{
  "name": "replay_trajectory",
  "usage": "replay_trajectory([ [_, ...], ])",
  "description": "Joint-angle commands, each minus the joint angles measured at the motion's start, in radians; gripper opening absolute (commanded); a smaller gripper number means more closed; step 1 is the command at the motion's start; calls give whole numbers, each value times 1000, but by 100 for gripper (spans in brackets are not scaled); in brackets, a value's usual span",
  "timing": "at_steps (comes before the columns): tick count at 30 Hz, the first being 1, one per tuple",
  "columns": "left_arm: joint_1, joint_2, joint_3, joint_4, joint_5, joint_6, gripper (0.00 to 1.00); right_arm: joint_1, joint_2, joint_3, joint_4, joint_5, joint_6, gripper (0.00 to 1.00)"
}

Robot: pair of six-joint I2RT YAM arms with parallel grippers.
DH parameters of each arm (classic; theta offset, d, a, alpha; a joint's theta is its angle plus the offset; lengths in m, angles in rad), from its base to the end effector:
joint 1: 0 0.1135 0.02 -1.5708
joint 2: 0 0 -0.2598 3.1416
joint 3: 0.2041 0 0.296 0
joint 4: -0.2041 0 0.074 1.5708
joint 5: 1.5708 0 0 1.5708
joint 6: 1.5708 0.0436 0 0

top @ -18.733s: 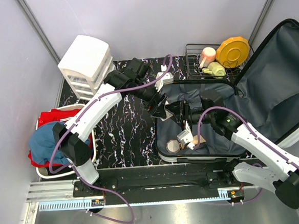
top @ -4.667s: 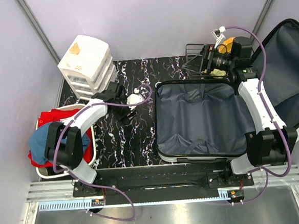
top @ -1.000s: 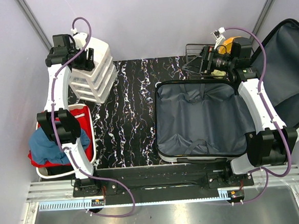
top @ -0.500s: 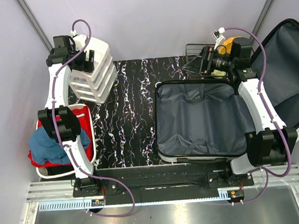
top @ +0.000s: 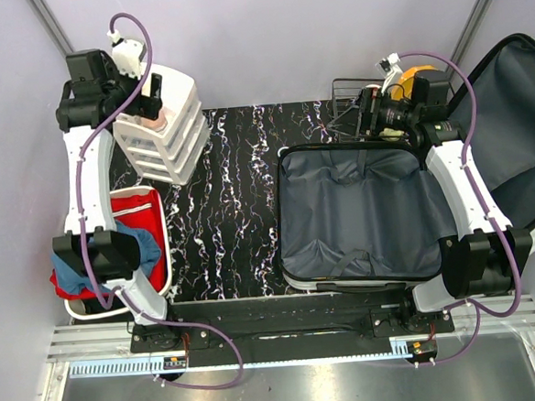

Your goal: Open, take out, and arrange the luggage

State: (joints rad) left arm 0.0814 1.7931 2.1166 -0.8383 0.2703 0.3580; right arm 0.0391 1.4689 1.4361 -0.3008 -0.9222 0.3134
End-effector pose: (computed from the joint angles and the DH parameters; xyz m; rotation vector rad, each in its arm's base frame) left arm 0.4335 0.0237 0.4588 0.4455 2.0166 -0.0115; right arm 0.3784 0.0496 0.3896 -0.3857 1.8762 1.1087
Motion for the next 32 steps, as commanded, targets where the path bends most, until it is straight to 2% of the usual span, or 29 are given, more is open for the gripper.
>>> replay_trajectory([
  [1, -43, -106, 20, -39, 59, 19, 99, 2, -22, 66, -85, 87, -160, 100],
  [4, -77, -130, 14, -113, 113, -19, 99, 1, -38, 98, -139, 176, -266, 100],
  [6, -149, -164, -53, -151, 148, -40, 99, -2, -61, 93, -156, 218, -309, 100],
  [9, -238, -228, -213, -140, 164, -62, 99, -2, -108, 37, -173, 299, -384, 100],
  [11, -253, -256, -312, -124, 266, -111, 99, -4, -137, -9, -187, 377, -433, 100],
  [13, -273, -268, -403, -110, 311, -158, 99, -5, -185, -80, -201, 458, -470, 100],
  [16, -311, -284, -513, -55, 178, -246, 99, -5, -258, -189, -204, 540, -511, 100],
  [17, -316, -290, -538, -20, 96, -289, 99, -4, -277, -244, -202, 554, -516, 100],
  [20, -316, -319, -633, 51, -5, -324, 99, -5, -324, -331, -199, 589, -519, 100],
  [25, -318, -354, -737, 125, -60, -335, 99, -5, -340, -385, -183, 594, -494, 100],
  [32, -318, -402, -713, 162, -79, -327, 99, -5, -369, -366, -159, 542, -471, 100],
])
